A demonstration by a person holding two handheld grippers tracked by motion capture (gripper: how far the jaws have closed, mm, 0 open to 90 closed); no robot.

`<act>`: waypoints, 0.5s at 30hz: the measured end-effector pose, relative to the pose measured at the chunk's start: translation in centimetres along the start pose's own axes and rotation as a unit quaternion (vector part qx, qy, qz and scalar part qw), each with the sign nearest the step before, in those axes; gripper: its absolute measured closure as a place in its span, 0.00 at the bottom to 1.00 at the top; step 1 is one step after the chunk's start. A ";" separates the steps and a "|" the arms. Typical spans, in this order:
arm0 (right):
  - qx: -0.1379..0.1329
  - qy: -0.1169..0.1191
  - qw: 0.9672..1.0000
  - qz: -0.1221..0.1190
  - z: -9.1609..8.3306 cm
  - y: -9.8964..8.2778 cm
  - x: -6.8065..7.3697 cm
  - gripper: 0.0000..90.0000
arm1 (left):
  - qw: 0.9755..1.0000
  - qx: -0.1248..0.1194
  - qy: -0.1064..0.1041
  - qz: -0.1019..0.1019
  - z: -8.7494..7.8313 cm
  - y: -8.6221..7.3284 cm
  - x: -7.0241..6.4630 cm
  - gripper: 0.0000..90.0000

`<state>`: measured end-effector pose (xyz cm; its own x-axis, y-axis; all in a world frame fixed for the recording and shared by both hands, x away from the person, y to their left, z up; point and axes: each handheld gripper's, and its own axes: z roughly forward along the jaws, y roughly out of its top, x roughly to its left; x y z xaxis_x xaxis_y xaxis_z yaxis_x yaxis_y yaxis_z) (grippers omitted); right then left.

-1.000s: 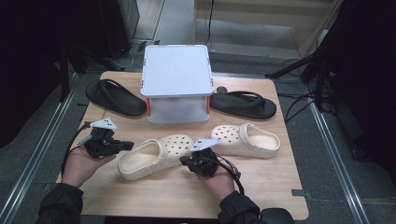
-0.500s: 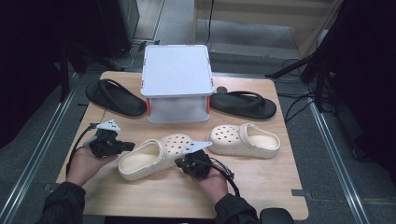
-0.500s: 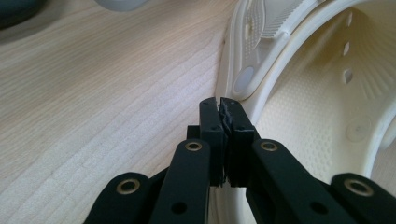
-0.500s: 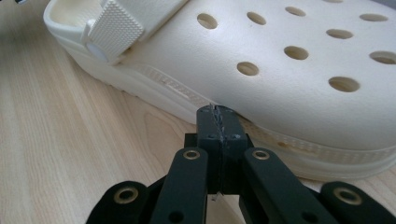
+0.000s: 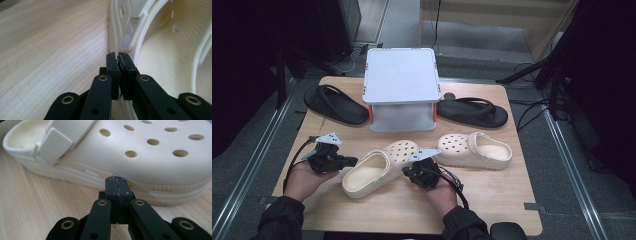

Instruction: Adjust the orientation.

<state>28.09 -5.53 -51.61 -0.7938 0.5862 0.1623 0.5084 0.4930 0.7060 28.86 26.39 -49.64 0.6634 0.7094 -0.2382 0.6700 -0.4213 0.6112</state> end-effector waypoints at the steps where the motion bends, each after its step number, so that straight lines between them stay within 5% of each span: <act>1: -0.001 0.001 1.000 0.002 0.0 0.0 -0.1 1.00 | 1.000 -0.002 0.001 -0.001 0.0 -0.1 -0.1 0.97; 9: -0.001 0.004 1.000 0.024 0.2 0.3 -0.8 1.00 | 1.000 0.002 -0.009 -0.001 0.1 -0.6 -1.5 0.97; 15: 0.001 0.000 1.000 0.017 0.5 1.0 -1.0 1.00 | 1.000 0.004 -0.004 0.011 0.5 -0.8 -3.3 0.97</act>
<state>29.55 -5.29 -51.47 -0.7765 0.6023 0.1855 0.5350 0.4745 0.6990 26.31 24.14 -49.69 0.6802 0.6954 -0.2320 0.6588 -0.4410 0.6095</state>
